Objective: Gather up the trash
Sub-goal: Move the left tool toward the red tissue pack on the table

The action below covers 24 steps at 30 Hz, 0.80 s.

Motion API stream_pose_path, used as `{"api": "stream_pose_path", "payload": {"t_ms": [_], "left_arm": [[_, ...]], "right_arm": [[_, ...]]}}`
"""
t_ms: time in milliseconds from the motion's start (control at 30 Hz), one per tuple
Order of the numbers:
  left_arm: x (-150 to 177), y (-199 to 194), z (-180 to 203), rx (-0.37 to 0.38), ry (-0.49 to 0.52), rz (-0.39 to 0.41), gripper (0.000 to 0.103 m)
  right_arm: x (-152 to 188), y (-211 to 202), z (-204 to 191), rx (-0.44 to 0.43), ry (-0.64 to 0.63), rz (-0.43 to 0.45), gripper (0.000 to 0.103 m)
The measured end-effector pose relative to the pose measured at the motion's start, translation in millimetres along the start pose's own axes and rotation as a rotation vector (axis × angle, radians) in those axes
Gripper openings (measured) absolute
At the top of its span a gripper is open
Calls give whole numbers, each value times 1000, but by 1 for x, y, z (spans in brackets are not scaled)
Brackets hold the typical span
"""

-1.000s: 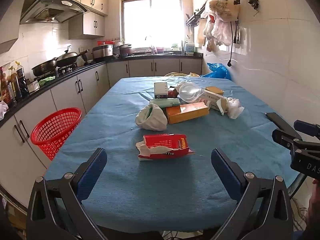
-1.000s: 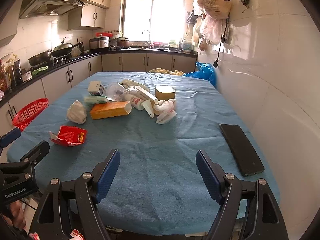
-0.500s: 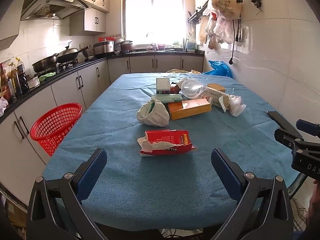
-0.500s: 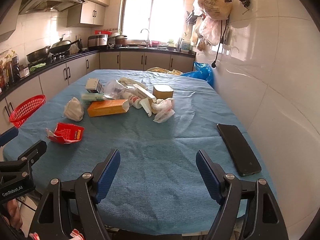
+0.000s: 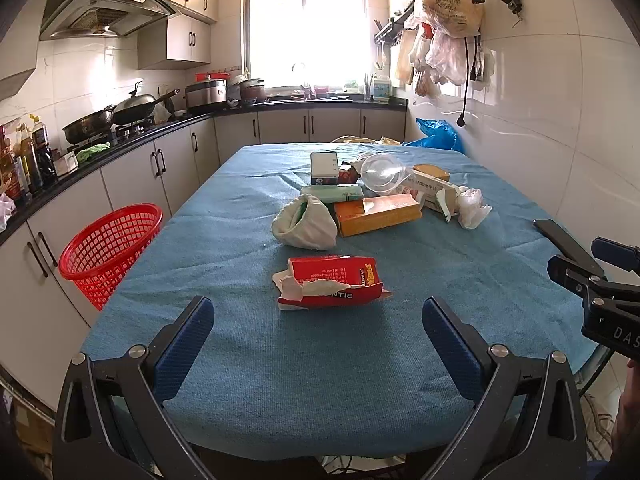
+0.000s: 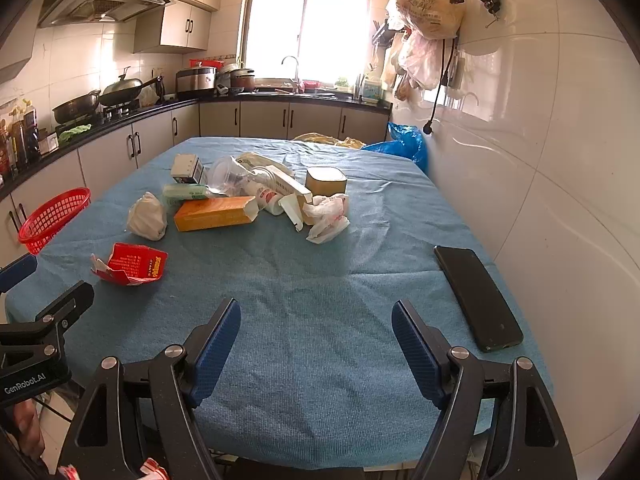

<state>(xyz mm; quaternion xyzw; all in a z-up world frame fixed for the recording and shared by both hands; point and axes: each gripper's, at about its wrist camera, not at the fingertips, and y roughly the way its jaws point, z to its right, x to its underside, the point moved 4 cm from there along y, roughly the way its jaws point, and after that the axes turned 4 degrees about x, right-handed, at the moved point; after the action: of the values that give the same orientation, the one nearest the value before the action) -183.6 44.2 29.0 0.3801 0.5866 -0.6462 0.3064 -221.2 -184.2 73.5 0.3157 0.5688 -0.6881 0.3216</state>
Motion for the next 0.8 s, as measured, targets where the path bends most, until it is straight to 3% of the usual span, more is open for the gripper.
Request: {"api": "stream_pose_path", "payload": {"t_ms": [567,667,800], "left_arm": [[3,14,-18,27,-64,-57,103],[5,22,-29,43,-113,-92,103],[3,39,-28,46,-94,-118,103]], "right_arm": [[2,9,7,-24,26,-25,82],[2,13,11,-40,41,-34,82],[0,23,14,-93,56,-57,82]]}}
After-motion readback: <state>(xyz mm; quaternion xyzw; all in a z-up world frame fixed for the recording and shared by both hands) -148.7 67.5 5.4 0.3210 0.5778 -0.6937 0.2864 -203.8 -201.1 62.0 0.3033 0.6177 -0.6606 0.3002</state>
